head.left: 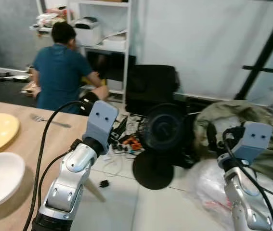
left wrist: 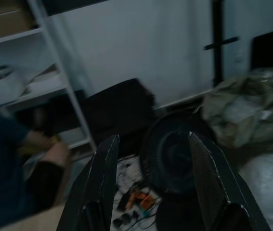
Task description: Setting the table
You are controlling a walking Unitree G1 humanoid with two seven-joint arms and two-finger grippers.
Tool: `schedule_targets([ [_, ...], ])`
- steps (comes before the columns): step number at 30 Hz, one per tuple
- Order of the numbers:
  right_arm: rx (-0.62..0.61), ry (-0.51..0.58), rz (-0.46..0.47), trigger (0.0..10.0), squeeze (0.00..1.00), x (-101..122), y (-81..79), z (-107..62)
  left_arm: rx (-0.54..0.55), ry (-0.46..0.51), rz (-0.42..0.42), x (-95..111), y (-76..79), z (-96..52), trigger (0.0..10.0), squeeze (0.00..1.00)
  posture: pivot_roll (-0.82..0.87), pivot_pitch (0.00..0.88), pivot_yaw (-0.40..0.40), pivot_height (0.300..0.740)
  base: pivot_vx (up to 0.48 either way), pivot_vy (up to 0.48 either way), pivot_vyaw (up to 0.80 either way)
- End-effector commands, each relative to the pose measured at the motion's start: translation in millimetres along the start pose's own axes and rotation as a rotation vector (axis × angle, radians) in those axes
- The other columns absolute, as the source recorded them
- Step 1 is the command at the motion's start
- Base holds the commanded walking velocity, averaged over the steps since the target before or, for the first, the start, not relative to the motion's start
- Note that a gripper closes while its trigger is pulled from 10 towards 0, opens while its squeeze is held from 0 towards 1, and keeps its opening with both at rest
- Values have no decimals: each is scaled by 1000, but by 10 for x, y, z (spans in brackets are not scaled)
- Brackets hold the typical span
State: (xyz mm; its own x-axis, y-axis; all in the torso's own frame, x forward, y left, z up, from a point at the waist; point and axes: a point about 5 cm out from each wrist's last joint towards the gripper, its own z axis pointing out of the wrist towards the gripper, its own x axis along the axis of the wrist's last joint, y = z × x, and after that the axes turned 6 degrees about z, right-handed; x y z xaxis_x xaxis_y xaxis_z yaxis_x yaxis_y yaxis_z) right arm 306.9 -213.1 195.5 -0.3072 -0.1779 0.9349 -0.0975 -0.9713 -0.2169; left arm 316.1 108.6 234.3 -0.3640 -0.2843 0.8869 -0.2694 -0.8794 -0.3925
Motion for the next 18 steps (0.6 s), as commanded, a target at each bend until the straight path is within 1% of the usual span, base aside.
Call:
schedule_targets([
  [1, -6, -12, -3, 10000, 0, -33, 6, -15, -4, -7, -4, -30, -4, 1, 10000, 0, 50, 50, 58, 740, 0, 0, -800],
  [12, -7, -15, -5, 10000, 0, -38, 16, -20, -8, -6, -6, -30, 14, 4, 10000, 0, 52, 53, 55, 740, 0, 0, -800],
  [18, -4, -18, -1, 10000, 0, -50, -4, -22, -11, -30, 0, -100, 27, -42, 10000, 0, 54, 56, 55, 740, 0, 0, -800],
])
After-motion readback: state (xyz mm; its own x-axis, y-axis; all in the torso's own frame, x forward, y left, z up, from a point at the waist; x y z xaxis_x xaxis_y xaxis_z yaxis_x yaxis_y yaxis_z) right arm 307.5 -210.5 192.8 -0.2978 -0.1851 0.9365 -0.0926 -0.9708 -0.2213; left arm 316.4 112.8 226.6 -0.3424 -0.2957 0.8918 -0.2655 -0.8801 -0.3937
